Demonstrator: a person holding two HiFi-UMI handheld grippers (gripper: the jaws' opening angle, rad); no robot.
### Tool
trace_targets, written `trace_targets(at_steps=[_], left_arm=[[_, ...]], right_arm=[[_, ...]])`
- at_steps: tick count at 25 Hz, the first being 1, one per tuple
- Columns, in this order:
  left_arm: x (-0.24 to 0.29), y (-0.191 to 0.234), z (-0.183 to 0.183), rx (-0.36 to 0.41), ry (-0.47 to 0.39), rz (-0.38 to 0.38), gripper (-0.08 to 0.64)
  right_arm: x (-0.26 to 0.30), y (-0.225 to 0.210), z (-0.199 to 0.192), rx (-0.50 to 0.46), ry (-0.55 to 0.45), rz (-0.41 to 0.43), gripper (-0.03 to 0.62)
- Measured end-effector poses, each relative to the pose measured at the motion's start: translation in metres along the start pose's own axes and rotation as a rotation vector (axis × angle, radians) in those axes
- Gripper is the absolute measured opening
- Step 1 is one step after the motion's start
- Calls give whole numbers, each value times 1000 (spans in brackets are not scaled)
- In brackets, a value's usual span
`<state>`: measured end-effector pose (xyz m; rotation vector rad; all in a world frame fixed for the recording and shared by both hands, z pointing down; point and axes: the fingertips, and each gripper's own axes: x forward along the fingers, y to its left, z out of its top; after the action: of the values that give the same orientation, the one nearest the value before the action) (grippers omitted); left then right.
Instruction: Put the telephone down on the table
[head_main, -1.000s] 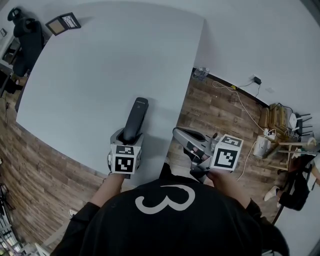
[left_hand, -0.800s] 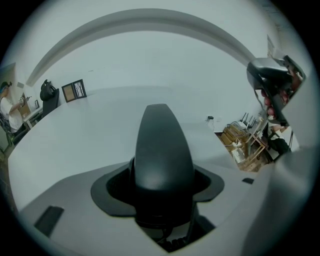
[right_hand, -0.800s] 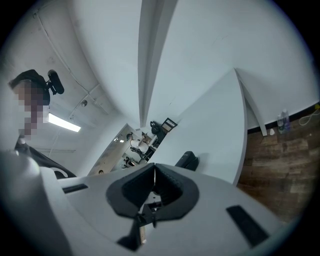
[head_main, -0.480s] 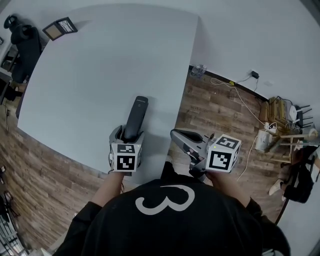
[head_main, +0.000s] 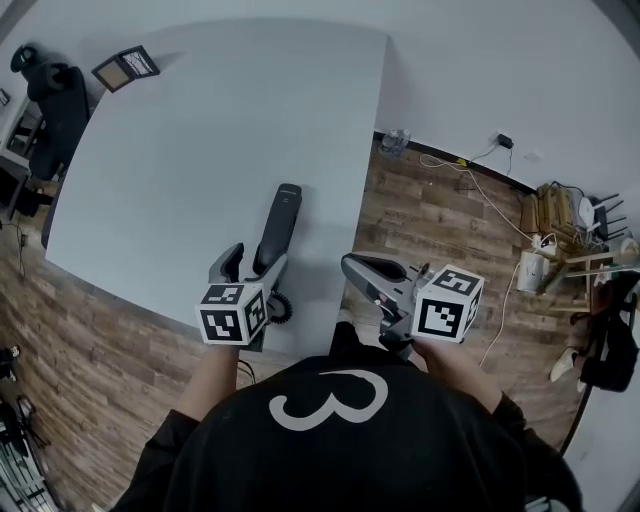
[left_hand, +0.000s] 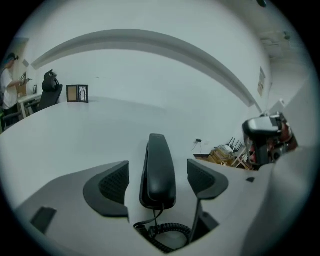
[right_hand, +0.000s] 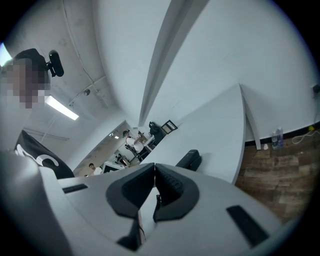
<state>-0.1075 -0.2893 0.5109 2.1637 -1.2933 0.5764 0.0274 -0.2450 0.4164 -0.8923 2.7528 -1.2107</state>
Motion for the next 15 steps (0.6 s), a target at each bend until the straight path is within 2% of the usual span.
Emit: trace_targets(at_steps=[4, 8, 9, 13, 15], left_arm=[[-29, -7, 32, -68, -70, -75, 351], [-71, -19, 60, -96, -176, -134, 210], [-84, -22, 64, -90, -202, -143, 193], [-139, -38, 57, -74, -247, -212, 72], [-162, -44, 53, -85, -275, -258, 43]], right_arm=[[-4, 14, 4, -16, -36, 6, 12], [-10, 35, 2, -27, -79, 11, 12], [-12, 42, 1, -30, -91, 12, 11], [-22, 81, -17, -57, -135, 23, 12], [-24, 98, -25, -69, -148, 33, 12]])
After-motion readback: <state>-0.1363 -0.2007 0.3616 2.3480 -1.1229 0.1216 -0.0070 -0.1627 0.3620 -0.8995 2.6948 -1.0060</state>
